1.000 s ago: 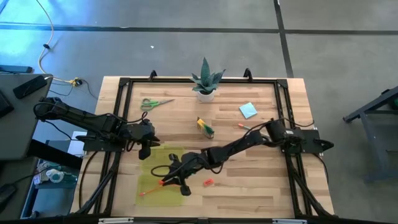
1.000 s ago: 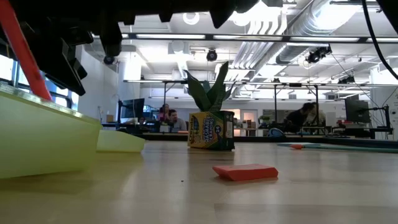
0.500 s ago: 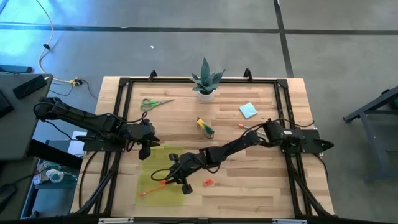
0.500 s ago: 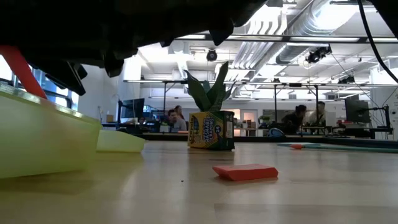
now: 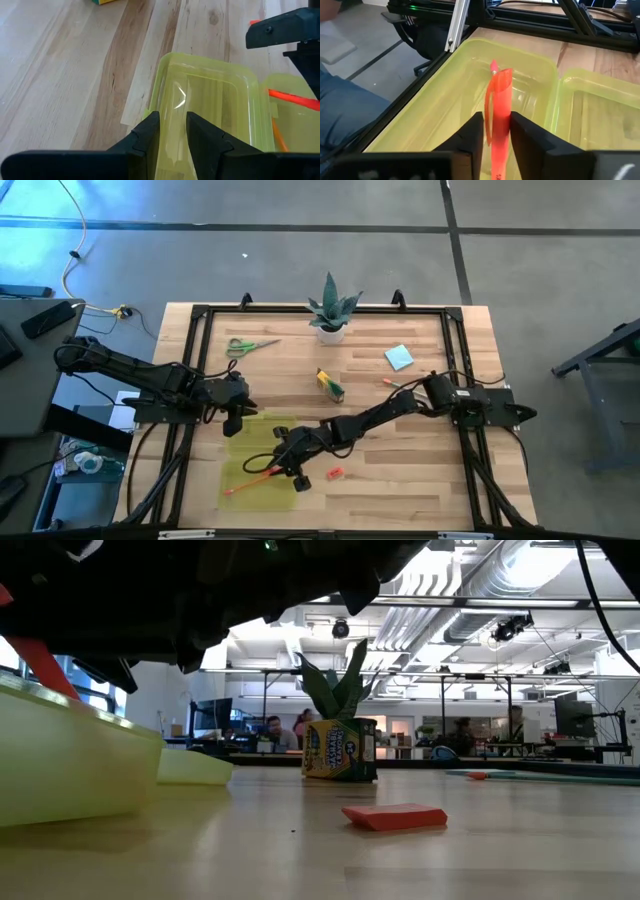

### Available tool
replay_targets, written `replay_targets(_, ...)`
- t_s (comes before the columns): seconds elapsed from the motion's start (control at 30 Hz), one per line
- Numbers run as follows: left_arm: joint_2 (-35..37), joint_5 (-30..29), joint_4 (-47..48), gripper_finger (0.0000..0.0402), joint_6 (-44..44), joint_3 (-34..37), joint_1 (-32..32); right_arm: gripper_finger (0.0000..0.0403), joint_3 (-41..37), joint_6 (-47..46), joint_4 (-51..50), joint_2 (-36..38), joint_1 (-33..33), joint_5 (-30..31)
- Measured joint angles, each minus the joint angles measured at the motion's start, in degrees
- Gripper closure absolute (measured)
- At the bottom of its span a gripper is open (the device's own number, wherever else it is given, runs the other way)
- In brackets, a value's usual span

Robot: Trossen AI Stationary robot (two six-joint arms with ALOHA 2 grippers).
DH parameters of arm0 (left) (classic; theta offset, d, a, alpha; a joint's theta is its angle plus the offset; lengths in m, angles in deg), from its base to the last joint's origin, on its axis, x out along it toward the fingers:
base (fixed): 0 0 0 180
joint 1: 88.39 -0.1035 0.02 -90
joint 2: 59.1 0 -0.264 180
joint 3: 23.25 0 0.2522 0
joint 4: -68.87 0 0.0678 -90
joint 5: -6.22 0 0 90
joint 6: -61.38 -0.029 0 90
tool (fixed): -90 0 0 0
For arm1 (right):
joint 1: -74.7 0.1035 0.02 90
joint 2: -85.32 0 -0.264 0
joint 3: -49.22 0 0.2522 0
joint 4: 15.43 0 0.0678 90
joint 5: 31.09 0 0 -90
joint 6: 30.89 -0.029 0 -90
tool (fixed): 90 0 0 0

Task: Pack school essentials
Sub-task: Put the orange pen into the yellow supply box, then put the green scissors into the yellow supply box

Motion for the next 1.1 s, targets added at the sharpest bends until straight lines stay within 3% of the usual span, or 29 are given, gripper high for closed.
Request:
replay_targets(0.33, 0.01, 0.04, 0.00, 0.0316, 0.10, 0.00, 0.00, 0.0262, 0.41, -0.17, -0.74, 0.00, -0.24, 0.17)
replay_targets(0.63, -0.01, -0.29, 0.00, 0.0316, 0.01, 0.00, 0.02, 0.0261, 6.72, -1.46, -9.35, 0.02, -1.84, 0.19)
replay_targets(0.83, 0.01, -7.45, 0.07, 0.0316, -0.04, 0.00, -0.02, 0.0261, 11.98, 0.61, -15.93, 0.07, -2.00, 0.06)
replay_targets(1.1, 0.01, -7.77, 0.11, 0.0316, -0.06, 0.00, -2.25, 0.0261, 17.70, 4.38, -24.50, 0.36, -1.52, -2.20)
